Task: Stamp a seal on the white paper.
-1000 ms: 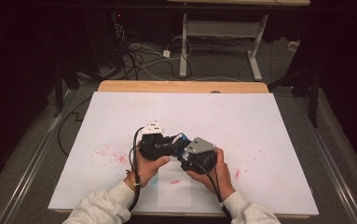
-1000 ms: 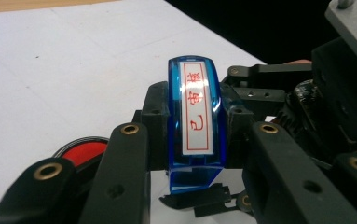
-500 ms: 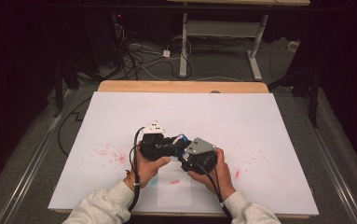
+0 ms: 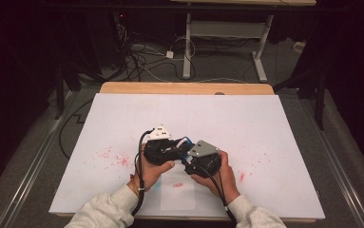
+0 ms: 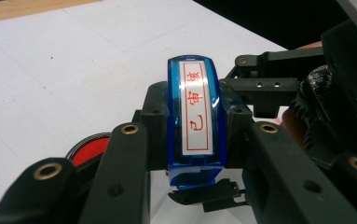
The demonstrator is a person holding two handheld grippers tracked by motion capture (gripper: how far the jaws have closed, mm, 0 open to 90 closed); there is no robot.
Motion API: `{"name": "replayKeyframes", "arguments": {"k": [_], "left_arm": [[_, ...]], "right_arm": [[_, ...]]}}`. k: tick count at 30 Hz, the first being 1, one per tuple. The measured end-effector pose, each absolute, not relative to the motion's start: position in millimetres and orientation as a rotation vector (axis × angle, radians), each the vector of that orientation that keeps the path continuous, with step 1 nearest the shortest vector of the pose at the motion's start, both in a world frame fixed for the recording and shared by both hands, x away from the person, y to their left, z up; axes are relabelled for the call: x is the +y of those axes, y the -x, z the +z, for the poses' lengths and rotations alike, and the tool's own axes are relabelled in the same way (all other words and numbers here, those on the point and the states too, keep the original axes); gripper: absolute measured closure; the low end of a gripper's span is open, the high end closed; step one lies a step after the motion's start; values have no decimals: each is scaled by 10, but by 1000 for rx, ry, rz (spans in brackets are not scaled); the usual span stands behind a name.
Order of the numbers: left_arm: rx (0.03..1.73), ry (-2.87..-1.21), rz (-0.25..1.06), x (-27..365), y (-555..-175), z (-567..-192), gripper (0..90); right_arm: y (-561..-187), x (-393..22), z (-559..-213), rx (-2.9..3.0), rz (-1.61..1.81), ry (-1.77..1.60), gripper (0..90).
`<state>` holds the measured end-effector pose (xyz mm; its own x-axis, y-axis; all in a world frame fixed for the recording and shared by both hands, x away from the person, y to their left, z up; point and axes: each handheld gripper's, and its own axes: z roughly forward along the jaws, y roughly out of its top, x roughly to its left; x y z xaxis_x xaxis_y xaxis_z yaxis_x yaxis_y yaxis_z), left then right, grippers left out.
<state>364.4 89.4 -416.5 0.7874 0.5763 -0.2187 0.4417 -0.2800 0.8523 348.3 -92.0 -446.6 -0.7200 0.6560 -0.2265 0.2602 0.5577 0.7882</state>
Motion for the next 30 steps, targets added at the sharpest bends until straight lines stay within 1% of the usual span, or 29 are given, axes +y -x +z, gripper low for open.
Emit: {"name": "replayKeyframes", "arguments": {"k": [4, 9, 14, 24, 30], "left_arm": [[790, -1918, 150, 892, -3653, -4185, 679], [826, -1890, 169, 861, -3625, -4236, 679], [857, -1839, 117, 877, -3634, -4279, 679], [841, -1823, 72, 912, -3664, -4279, 681], [839, -1784, 29, 946, -3679, -4303, 681]], "right_arm": [[-3484, -913, -4473, 2288, 1030, -740, 406], [-3487, -901, -4494, 2285, 1006, -741, 406], [-3475, -899, -4495, 2259, 1010, -742, 406], [-3458, -905, -4482, 2237, 1029, -735, 407], [-3442, -911, -4472, 2221, 1037, -720, 408]]}}
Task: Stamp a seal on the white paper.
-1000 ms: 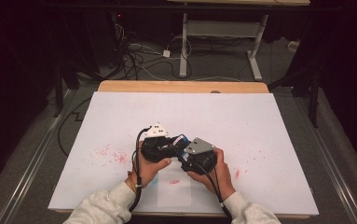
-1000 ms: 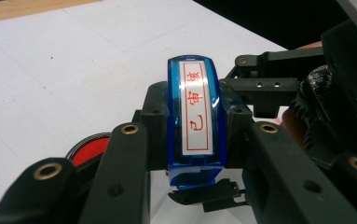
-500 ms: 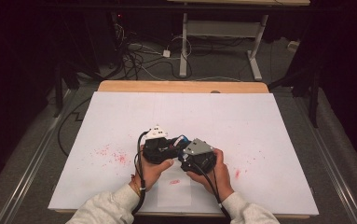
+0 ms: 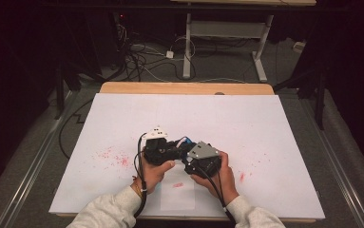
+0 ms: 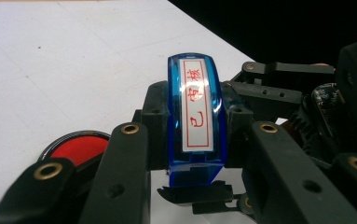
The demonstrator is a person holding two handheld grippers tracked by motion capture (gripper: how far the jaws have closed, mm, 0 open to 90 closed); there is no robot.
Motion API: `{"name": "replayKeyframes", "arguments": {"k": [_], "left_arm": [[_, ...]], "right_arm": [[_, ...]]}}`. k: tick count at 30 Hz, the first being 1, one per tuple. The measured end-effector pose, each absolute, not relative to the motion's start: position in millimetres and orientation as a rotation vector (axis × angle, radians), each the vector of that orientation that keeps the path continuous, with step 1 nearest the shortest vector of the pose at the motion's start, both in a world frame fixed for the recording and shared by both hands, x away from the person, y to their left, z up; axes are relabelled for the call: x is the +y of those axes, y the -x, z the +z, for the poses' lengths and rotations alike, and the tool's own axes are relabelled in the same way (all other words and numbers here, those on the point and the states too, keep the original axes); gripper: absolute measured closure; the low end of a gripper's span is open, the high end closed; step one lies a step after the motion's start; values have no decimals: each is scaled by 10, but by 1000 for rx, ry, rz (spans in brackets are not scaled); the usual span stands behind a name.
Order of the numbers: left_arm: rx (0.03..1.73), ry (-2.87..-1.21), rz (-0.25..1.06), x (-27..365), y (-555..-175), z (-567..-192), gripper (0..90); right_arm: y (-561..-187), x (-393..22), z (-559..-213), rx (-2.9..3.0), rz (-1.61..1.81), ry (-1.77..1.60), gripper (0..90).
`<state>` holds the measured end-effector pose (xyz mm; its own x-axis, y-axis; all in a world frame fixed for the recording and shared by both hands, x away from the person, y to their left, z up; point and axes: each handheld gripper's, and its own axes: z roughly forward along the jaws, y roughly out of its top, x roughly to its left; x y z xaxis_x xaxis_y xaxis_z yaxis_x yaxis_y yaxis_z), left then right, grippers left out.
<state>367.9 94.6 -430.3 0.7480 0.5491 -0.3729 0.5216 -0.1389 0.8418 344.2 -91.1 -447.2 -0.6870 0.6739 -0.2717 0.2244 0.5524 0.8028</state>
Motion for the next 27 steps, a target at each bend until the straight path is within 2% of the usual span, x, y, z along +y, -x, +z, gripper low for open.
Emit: {"name": "replayKeyframes", "arguments": {"k": [3, 8, 14, 22, 27], "left_arm": [[837, -1782, 2, 959, -3692, -4315, 681], [832, -1789, 40, 928, -3655, -4330, 680], [846, -1715, 52, 929, -3605, -4369, 678], [852, -1717, 18, 928, -3635, -4400, 678], [859, -1720, 82, 887, -3571, -4402, 676]], "right_arm": [[-3430, -910, -4476, 2216, 1029, -701, 408], [-3417, -901, -4474, 2209, 1014, -688, 409], [-3396, -890, -4444, 2193, 1017, -699, 408], [-3407, -907, -4461, 2212, 1016, -695, 409], [-3405, -890, -4467, 2208, 1003, -705, 409]]}}
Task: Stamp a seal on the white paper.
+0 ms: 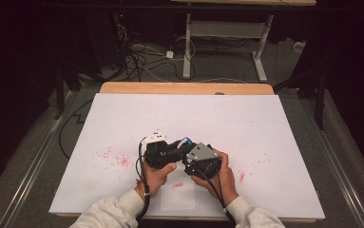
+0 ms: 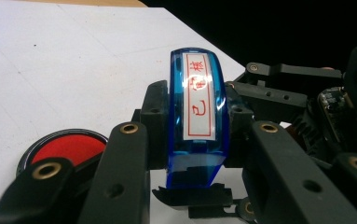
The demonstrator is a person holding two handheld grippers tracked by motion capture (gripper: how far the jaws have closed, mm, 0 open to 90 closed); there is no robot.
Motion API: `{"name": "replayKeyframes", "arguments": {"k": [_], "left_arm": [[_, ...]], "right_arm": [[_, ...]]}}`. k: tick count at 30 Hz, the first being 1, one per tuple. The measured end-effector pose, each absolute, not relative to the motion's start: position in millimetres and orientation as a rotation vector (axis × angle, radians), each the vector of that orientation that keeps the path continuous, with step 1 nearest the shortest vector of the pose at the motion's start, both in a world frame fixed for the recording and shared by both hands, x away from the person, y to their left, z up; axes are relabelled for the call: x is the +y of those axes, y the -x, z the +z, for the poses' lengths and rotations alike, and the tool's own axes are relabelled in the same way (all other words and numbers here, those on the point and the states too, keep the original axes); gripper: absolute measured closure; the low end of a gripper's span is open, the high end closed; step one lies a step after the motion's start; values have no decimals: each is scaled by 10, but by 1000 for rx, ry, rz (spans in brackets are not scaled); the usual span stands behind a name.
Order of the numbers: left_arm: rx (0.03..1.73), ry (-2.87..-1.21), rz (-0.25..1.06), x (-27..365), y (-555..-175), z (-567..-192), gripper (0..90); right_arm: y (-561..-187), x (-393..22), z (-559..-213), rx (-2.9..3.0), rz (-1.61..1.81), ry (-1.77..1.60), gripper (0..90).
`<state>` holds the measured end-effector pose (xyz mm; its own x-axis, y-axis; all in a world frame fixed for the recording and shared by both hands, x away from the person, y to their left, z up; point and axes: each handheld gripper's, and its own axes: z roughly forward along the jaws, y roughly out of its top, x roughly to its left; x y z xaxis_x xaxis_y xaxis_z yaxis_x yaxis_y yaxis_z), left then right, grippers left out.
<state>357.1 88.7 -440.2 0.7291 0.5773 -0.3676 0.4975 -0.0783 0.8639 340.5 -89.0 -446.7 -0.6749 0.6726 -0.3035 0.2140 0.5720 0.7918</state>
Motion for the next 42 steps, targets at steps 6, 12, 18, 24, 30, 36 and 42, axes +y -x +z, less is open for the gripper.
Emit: {"name": "replayKeyframes", "arguments": {"k": [6, 12, 18, 24, 30, 36, 42], "left_arm": [[865, -1706, 116, 865, -3523, -4404, 675], [863, -1700, 120, 857, -3521, -4416, 675], [860, -1712, 81, 885, -3565, -4383, 675], [850, -1706, 52, 914, -3602, -4355, 673], [852, -1706, 42, 926, -3617, -4353, 669], [852, -1712, 40, 934, -3626, -4348, 671], [849, -1718, 38, 934, -3627, -4339, 676]], "right_arm": [[-3386, -883, -4444, 2197, 1019, -736, 408], [-3403, -893, -4449, 2212, 1029, -747, 407], [-3399, -905, -4436, 2198, 1054, -745, 405], [-3395, -931, -4433, 2175, 1110, -757, 399], [-3402, -931, -4441, 2183, 1113, -752, 400], [-3409, -926, -4454, 2191, 1111, -755, 400], [-3411, -933, -4448, 2200, 1107, -749, 398]]}}
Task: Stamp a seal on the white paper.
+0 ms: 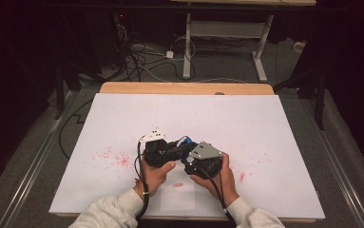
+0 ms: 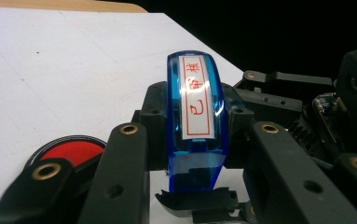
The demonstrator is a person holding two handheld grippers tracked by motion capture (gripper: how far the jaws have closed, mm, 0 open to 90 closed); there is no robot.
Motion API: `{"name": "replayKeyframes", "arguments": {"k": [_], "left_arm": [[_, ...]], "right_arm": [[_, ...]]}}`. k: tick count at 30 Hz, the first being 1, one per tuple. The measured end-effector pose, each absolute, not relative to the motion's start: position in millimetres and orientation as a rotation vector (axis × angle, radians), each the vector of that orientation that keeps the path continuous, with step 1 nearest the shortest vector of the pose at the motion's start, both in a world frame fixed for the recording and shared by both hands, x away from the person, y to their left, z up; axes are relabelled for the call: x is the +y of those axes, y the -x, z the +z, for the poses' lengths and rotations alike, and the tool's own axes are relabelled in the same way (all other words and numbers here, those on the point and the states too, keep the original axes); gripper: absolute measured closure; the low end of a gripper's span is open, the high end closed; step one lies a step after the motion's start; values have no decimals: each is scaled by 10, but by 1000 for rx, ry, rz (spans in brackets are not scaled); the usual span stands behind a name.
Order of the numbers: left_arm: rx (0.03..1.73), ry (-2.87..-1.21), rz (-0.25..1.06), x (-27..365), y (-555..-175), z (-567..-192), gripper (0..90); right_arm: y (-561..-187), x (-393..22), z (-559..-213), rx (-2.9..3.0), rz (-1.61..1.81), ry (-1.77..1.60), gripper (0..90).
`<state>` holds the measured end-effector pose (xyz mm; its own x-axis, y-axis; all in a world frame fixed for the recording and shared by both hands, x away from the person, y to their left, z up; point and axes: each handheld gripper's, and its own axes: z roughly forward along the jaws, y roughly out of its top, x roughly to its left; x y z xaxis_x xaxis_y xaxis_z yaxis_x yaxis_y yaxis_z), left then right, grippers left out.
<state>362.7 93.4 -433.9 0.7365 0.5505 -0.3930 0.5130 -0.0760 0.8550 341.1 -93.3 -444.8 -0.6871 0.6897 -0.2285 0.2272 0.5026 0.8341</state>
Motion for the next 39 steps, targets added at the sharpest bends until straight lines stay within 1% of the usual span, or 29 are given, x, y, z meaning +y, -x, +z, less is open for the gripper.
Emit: {"name": "replayKeyframes", "arguments": {"k": [3, 7, 8, 9, 10, 15, 18, 22, 39], "left_arm": [[851, -1718, 37, 939, -3633, -4342, 678], [849, -1717, 32, 943, -3639, -4341, 678], [846, -1720, 31, 940, -3638, -4341, 678], [847, -1719, 33, 940, -3634, -4343, 679], [851, -1716, 34, 938, -3629, -4343, 679], [846, -1719, 36, 942, -3631, -4334, 678], [843, -1714, 47, 962, -3635, -4307, 679], [840, -1709, 60, 1014, -3649, -4264, 679], [837, -1753, 173, 1155, -3667, -4157, 678]], "right_arm": [[-3418, -937, -4448, 2212, 1104, -743, 393], [-3424, -936, -4451, 2222, 1108, -734, 358], [-3420, -931, -4452, 2223, 1102, -731, 362], [-3418, -929, -4451, 2216, 1099, -733, 388], [-3416, -932, -4449, 2205, 1096, -739, 396], [-3417, -940, -4445, 2213, 1100, -734, 392], [-3421, -945, -4445, 2215, 1109, -736, 326], [-3417, -947, -4441, 2229, 1092, -714, 285], [-3345, -1137, -4333, 2193, 1091, -685, 281]]}}
